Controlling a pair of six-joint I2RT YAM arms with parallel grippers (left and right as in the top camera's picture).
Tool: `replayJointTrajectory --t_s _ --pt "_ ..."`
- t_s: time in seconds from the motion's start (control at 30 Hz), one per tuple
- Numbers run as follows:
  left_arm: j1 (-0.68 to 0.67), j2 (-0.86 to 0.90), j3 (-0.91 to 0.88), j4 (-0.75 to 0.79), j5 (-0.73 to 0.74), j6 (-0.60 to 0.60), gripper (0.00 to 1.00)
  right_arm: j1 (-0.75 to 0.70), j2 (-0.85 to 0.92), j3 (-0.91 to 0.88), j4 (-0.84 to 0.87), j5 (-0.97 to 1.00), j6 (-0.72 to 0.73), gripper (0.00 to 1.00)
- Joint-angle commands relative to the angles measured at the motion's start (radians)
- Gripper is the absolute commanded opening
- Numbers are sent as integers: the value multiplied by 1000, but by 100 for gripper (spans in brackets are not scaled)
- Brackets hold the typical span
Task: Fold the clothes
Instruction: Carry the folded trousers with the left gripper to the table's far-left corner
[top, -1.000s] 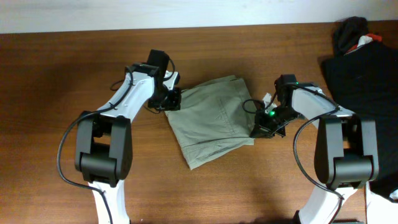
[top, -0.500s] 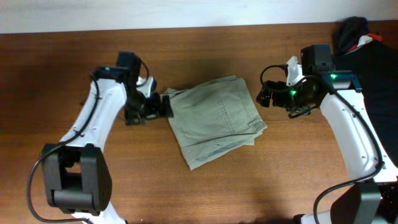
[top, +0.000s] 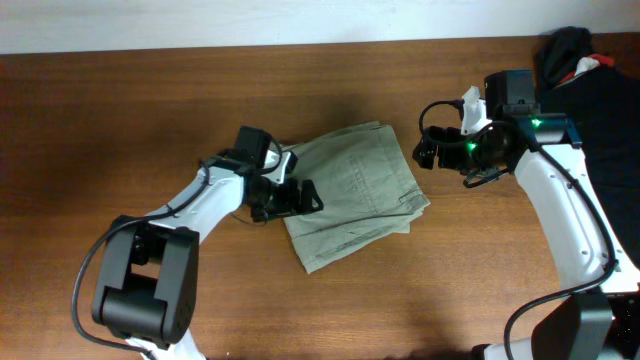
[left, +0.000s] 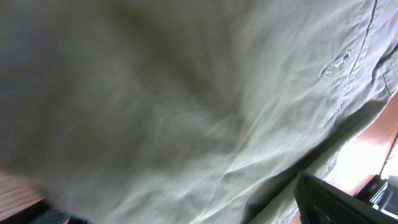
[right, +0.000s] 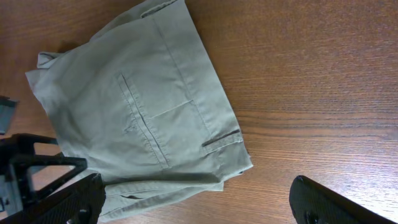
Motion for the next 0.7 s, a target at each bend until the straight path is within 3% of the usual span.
replayJointTrajectory --t_s 0.0,0.07,0.1,0.23,0.27,0.4,0.5,0.67 --pt "-28 59 -4 14 -3 -52 98 -6 -7 12 3 9 8 99" --pt "-28 96 -4 15 -3 -51 98 -6 -7 12 3 9 8 99" --pt "-28 114 -4 20 -3 -51 93 -6 -7 12 3 10 8 99" --pt "-26 126 -4 130 -28 -64 45 -6 -7 12 3 9 8 99" --pt "-19 126 -4 165 -77 -114 33 -6 -7 12 3 9 8 99" --pt "82 126 -3 332 -185 -243 2 -6 -7 12 3 9 8 99" --pt "212 126 -3 433 -275 -309 1 -6 -7 12 3 9 8 99" --pt "539 126 -3 605 -468 -434 1 -6 -7 12 3 10 8 99"
